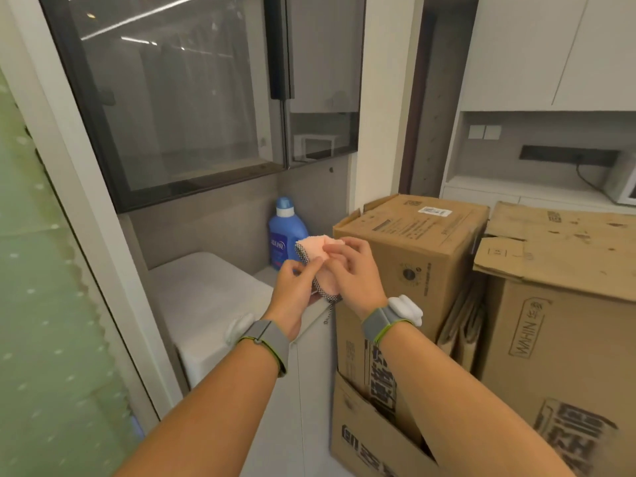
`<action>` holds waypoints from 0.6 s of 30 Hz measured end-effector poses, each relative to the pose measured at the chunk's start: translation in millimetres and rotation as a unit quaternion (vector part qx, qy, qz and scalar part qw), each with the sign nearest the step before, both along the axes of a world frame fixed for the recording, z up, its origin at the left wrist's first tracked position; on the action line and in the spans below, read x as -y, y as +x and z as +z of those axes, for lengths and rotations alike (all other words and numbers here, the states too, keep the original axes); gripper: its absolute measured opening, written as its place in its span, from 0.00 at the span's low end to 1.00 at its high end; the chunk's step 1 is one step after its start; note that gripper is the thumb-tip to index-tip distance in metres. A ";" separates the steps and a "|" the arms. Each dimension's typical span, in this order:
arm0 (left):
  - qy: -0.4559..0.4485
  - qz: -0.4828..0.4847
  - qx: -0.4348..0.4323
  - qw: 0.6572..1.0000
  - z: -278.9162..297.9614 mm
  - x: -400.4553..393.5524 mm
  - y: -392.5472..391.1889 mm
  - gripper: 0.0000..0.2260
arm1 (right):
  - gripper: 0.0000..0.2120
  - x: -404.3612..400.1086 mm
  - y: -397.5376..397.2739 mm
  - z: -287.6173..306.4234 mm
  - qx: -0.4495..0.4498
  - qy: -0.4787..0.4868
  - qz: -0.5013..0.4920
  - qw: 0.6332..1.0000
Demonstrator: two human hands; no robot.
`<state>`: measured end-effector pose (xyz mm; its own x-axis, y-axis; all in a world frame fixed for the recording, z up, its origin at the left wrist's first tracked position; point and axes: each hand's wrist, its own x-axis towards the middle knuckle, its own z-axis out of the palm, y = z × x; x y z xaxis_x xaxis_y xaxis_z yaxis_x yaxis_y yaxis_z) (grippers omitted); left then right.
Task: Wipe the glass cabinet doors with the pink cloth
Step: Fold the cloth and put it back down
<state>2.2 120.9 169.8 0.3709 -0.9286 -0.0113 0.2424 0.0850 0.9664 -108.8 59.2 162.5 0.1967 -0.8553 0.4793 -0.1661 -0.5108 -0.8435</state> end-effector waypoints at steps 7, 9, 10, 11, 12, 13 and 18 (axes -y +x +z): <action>0.030 0.097 0.197 0.975 -68.6 -0.1 -8.9 0.15 | 0.26 -6.1 -24.1 -52.4 -0.091 0.119 0.007 0.989; 0.032 0.092 0.226 0.969 -87.7 5.9 -13.8 0.15 | 0.27 4.7 -30.2 -71.8 -0.121 0.135 -0.001 0.983; 0.036 0.090 0.235 0.967 -97.6 9.9 -15.9 0.15 | 0.26 10.3 -32.4 -81.6 -0.128 0.147 -0.013 0.981; 0.040 0.083 0.237 0.967 -101.1 9.0 -16.7 0.16 | 0.22 12.1 -34.6 -86.2 -0.126 0.152 -0.031 0.980; 0.045 0.075 0.238 0.967 -108.3 11.1 -18.1 0.17 | 0.19 17.7 -35.6 -93.1 -0.127 0.154 -0.043 0.979; 0.057 0.068 0.238 0.967 -116.5 16.1 -19.8 0.17 | 0.15 26.0 -35.3 -99.1 -0.130 0.152 -0.049 0.979; 0.154 0.065 0.215 0.962 -155.9 54.5 -25.5 0.14 | 0.13 83.9 -21.6 -131.5 -0.154 0.156 -0.026 0.975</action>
